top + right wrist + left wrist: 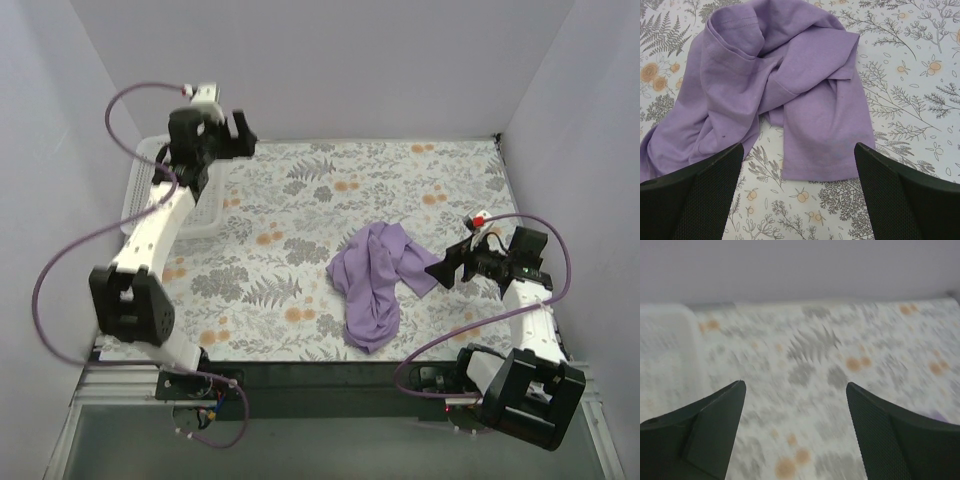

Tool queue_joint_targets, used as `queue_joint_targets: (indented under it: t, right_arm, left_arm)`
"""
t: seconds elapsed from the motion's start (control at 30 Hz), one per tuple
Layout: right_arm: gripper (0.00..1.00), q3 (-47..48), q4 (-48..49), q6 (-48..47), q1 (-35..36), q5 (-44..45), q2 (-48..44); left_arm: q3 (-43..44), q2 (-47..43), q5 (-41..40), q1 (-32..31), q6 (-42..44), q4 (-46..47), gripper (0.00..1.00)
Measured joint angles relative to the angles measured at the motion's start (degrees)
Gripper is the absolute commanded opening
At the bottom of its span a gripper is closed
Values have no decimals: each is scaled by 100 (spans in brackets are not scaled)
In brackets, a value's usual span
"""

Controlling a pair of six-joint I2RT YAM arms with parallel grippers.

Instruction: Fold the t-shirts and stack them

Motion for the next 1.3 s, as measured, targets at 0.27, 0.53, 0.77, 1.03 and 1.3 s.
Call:
queue_joint_targets:
  t: [0.27, 0.53, 0.77, 1.03, 1.3]
  right_arm:
    - [97, 0, -131, -295, 76, 44, 52]
    - [97, 0, -140, -404, 79, 114, 76]
    - [97, 0, -144, -398, 79, 173, 238]
    - [97, 0, -146, -391, 79, 192, 271]
    - [90, 2, -142, -348, 79, 210, 343]
  left_arm:
    - [-5434, -3711, 2789, -599, -2452, 916, 75]
    - [-6275, -3578, 2741, -1980, -3539, 1637, 74]
    - [-6286, -3025, 2166, -2424, -4181, 2199, 68]
    - [-5949, -1683, 1578, -2793, -4623, 2649, 61]
    - [-5123, -459, 1189, -2896, -4586, 2911, 51]
